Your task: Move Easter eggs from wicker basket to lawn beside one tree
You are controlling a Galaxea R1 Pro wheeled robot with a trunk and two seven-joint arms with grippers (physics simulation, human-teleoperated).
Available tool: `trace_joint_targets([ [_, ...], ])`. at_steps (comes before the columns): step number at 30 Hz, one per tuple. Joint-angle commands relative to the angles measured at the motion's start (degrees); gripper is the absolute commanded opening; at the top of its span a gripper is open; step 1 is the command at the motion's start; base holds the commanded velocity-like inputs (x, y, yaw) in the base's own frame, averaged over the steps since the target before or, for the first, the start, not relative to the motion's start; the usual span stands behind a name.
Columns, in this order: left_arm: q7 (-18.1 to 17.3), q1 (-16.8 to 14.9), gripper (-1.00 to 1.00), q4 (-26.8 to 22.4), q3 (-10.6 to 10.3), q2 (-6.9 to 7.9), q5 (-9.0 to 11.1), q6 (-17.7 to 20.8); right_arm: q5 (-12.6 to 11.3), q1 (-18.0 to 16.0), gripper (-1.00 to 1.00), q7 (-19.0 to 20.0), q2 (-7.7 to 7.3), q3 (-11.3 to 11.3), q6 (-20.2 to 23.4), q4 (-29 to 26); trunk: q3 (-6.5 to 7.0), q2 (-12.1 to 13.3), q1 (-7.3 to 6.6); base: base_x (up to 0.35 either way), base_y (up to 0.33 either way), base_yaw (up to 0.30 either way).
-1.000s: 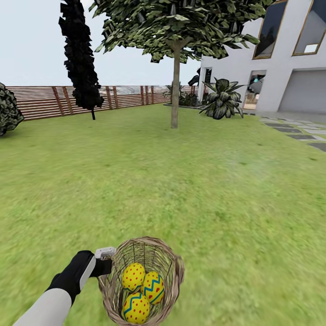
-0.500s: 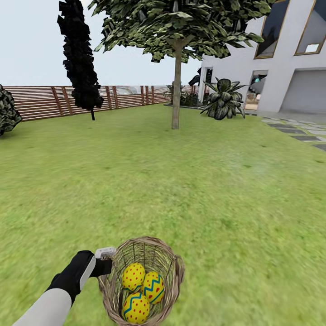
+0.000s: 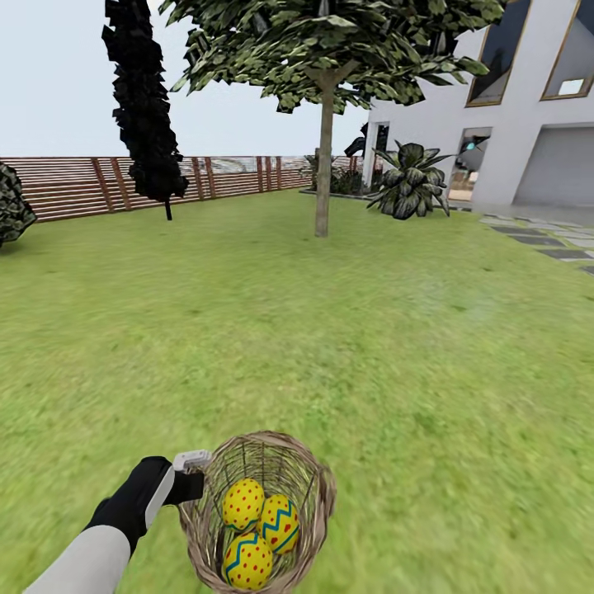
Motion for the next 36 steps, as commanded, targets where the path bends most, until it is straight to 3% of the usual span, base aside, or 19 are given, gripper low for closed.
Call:
trace_joint_targets([
  [1,-0.2,0.0,-1.00,-0.1,0.2,-0.02,0.7,0.3,0.4,-0.1,1.00,0.1,-0.03,-0.5,-0.4,0.2,-0.08,-0.1,0.05,0.324,0.094,0.000],
  [14,-0.2,-0.1,-1.00,0.0,0.2,-0.02,0.7,0.3,0.4,-0.1,1.00,0.1,-0.04,-0.5,-0.4,0.2,-0.08,-0.1,0.05,0.324,0.093,0.000],
  [19,0.1,0.0,-1.00,0.0,0.2,-1.10,0.5,0.3,0.4,-0.1,1.00,0.1,-0.04,-0.5,-0.4,0.2,-0.08,-0.1,0.05,0.324,0.083,0.000],
  [36,0.1,0.0,-1.00,-0.1,0.2,-1.16,0.5,0.3,0.4,-0.1,1.00,0.1,-0.03,-0.5,-0.4,0.2,-0.08,-0.1,0.05,0.324,0.078,0.000],
])
